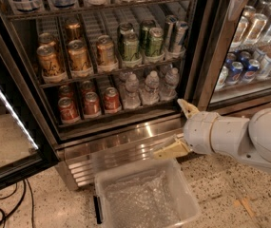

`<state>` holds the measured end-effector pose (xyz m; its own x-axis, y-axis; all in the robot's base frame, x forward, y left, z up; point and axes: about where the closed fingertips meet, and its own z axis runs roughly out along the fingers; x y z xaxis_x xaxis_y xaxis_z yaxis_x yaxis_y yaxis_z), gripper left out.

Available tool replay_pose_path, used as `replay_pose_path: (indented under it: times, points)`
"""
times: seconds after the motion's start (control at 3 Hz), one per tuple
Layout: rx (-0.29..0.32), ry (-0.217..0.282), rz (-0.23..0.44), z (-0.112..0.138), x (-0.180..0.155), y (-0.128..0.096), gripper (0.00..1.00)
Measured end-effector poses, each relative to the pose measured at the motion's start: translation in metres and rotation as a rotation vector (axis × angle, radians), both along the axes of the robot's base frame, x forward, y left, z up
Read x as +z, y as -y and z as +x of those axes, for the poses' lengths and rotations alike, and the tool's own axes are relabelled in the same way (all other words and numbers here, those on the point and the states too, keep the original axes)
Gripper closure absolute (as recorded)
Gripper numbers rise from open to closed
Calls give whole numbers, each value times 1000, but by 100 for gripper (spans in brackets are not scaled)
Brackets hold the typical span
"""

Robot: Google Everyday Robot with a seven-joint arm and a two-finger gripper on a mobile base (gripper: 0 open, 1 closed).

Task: Pick coke can from bottom shelf of fridge

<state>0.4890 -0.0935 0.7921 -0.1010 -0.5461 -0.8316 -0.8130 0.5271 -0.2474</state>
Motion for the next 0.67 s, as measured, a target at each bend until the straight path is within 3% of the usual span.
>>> replay_pose_path:
  times: [0.33, 0.67]
  points:
    - [37, 36, -29, -1, -2, -4, 0]
    - [37, 36, -29, -1, -2, -4, 0]
